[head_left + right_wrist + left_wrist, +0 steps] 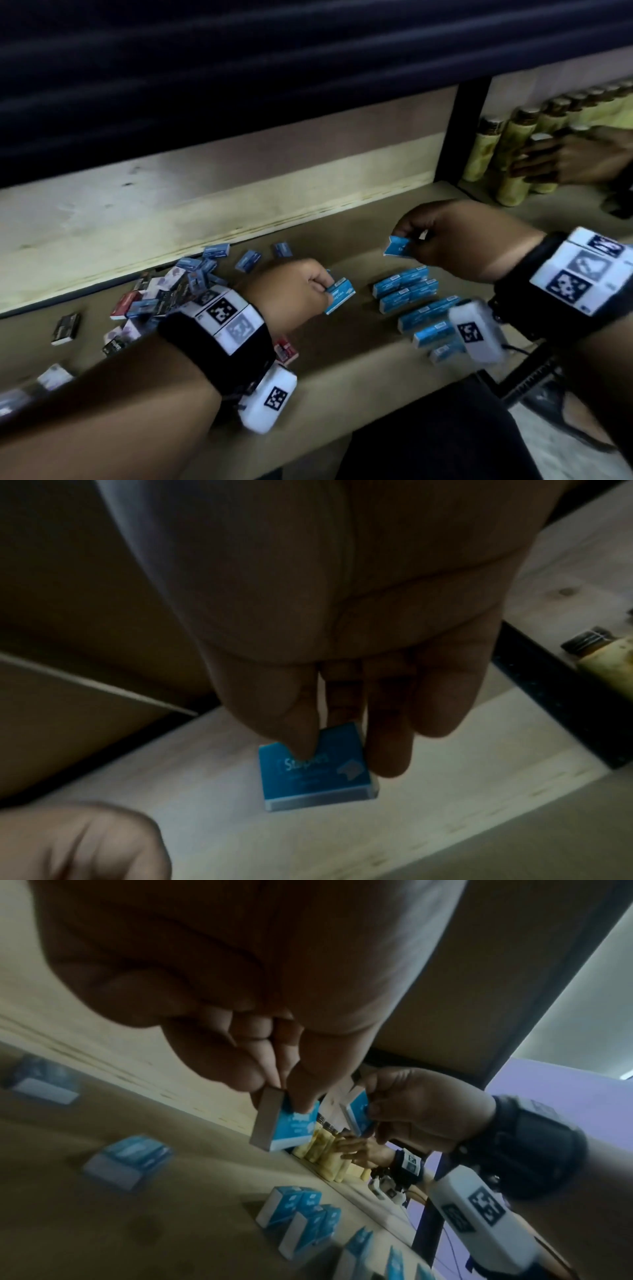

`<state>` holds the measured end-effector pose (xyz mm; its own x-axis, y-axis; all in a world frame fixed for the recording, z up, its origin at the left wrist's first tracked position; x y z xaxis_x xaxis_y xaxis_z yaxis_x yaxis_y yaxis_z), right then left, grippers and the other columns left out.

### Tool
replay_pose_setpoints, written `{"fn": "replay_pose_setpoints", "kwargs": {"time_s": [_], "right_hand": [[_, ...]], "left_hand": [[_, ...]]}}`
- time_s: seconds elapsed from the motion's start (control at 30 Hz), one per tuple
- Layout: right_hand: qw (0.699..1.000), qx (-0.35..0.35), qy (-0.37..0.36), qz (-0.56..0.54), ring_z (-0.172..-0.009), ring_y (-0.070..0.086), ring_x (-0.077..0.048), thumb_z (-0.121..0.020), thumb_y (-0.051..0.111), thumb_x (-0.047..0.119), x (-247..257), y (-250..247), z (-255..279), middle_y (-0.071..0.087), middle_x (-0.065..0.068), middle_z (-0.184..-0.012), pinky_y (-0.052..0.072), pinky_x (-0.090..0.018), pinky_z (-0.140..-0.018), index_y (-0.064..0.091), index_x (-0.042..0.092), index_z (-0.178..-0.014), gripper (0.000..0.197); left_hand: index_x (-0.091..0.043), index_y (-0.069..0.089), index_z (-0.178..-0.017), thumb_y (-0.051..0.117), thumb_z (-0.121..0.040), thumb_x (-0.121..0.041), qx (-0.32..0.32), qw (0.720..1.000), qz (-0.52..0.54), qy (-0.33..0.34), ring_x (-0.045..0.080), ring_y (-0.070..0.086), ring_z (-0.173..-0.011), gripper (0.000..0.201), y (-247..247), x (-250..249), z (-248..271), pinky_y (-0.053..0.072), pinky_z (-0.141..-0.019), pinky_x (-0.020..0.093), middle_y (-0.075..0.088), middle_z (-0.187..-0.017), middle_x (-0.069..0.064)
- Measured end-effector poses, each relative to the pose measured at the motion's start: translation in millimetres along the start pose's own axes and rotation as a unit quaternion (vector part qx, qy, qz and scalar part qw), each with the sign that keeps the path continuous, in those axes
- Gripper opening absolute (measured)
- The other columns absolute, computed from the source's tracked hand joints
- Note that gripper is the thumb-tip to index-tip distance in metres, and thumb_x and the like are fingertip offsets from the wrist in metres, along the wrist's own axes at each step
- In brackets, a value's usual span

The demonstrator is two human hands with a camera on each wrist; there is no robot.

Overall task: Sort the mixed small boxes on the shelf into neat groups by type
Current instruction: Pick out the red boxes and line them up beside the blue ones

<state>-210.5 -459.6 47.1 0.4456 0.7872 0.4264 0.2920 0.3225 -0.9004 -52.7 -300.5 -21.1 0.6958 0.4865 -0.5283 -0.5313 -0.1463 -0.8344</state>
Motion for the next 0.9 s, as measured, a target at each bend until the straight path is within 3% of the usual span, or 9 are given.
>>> {"fn": "replay_pose_setpoints", "kwargs": {"time_s": [0.07,0.23,0.37,0.5,0.57,0.63,0.7,0.77,0.9], "right_hand": [[0.999,0.014,-0.014,0.050,-0.083,0.062,-0.004,-0.079,0.075,0.027,-8.4,2.7,-12.6,0.068,0.018,-0.093,0.052,-0.027,-0.075,0.072,0.043,-0.095,0.023],[0.970,0.125,-0.022,0.209,-0.088,0.050,-0.006,-0.086,0.067,0.032,-40.4,30.8,-53.4,0.063,0.016,-0.110,0.039,-0.021,-0.076,0.067,0.042,-0.114,0.030],[0.952,0.189,-0.042,0.237,-0.089,0.050,-0.009,-0.090,0.064,0.031,-45.8,49.9,-71.6,0.062,0.012,-0.116,0.037,-0.023,-0.076,0.066,0.038,-0.120,0.031],[0.942,0.235,-0.058,0.234,-0.088,0.054,-0.012,-0.093,0.060,0.018,-47.0,67.6,-80.6,0.065,0.006,-0.116,0.039,-0.022,-0.071,0.066,0.027,-0.124,0.033],[0.941,0.247,-0.055,0.225,-0.085,0.056,-0.013,-0.094,0.060,0.014,-51.8,74.7,-83.5,0.064,0.005,-0.112,0.041,-0.017,-0.064,0.065,0.021,-0.126,0.034],[0.946,0.240,-0.044,0.213,-0.092,0.063,-0.018,-0.093,0.063,0.014,-59.0,79.9,-87.8,0.067,0.000,-0.117,0.050,-0.023,-0.072,0.066,0.019,-0.125,0.032],[0.933,0.272,-0.060,0.227,-0.098,0.061,-0.019,-0.094,0.061,0.013,-61.3,89.9,-88.7,0.064,-0.002,-0.126,0.044,-0.025,-0.078,0.065,0.018,-0.127,0.034],[0.919,0.294,-0.081,0.249,-0.093,0.055,-0.015,-0.096,0.058,0.014,-61.8,97.3,-89.7,0.062,0.001,-0.130,0.035,-0.021,-0.076,0.064,0.022,-0.130,0.036],[0.917,0.300,-0.084,0.250,-0.088,0.052,-0.012,-0.095,0.060,0.011,-66.2,103.1,-93.1,0.062,-0.001,-0.130,0.036,-0.019,-0.073,0.064,0.018,-0.129,0.035]], "left_hand": [[-0.038,0.071,-0.092,0.072,-0.079,-0.038,0.002,1.000,-0.020,0.014,-0.010,0.061,-0.076,0.013,0.4,-10.6,-14.6,0.046,-0.067,0.014,0.068,-0.079,-0.026],[-0.036,0.074,-0.096,0.070,-0.083,-0.036,0.028,0.993,-0.112,0.035,-0.004,0.058,-0.075,0.014,14.8,-35.1,-52.2,0.035,-0.055,0.014,0.064,-0.080,-0.022],[-0.032,0.076,-0.100,0.069,-0.085,-0.033,0.071,0.986,-0.150,0.030,0.007,0.064,-0.082,0.017,31.9,-43.2,-76.8,0.046,-0.069,0.021,0.070,-0.090,-0.016],[-0.030,0.076,-0.106,0.070,-0.088,-0.031,0.087,0.983,-0.159,0.028,0.011,0.063,-0.087,0.019,49.0,-49.0,-95.9,0.044,-0.072,0.023,0.071,-0.100,-0.011],[-0.026,0.076,-0.109,0.069,-0.089,-0.028,0.087,0.982,-0.165,0.026,0.013,0.062,-0.089,0.020,56.5,-49.4,-103.0,0.042,-0.072,0.022,0.071,-0.106,-0.008],[-0.020,0.075,-0.111,0.067,-0.092,-0.023,0.090,0.981,-0.170,0.031,0.015,0.063,-0.095,0.021,63.4,-49.4,-109.8,0.037,-0.066,0.012,0.070,-0.113,-0.002],[-0.013,0.074,-0.112,0.065,-0.094,-0.019,0.095,0.980,-0.169,0.040,0.016,0.061,-0.096,0.021,69.5,-50.2,-115.2,0.035,-0.056,0.005,0.069,-0.116,0.002],[-0.014,0.075,-0.108,0.066,-0.092,-0.019,0.086,0.980,-0.177,0.038,0.014,0.060,-0.090,0.019,70.7,-52.3,-117.2,0.037,-0.063,0.008,0.070,-0.112,0.001],[-0.017,0.074,-0.111,0.067,-0.092,-0.021,0.083,0.979,-0.182,0.040,0.015,0.061,-0.096,0.021,73.9,-57.3,-118.8,0.040,-0.076,0.022,0.068,-0.114,0.000]]}}
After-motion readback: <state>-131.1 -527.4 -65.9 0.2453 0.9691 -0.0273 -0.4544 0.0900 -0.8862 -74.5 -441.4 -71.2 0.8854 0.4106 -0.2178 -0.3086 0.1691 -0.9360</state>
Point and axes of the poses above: each hand's wrist, its own z-axis away from the middle knuckle, its own y-axis out of the palm, x = y × z, the point moved 8 cm from there along -z, towards the middle knuckle
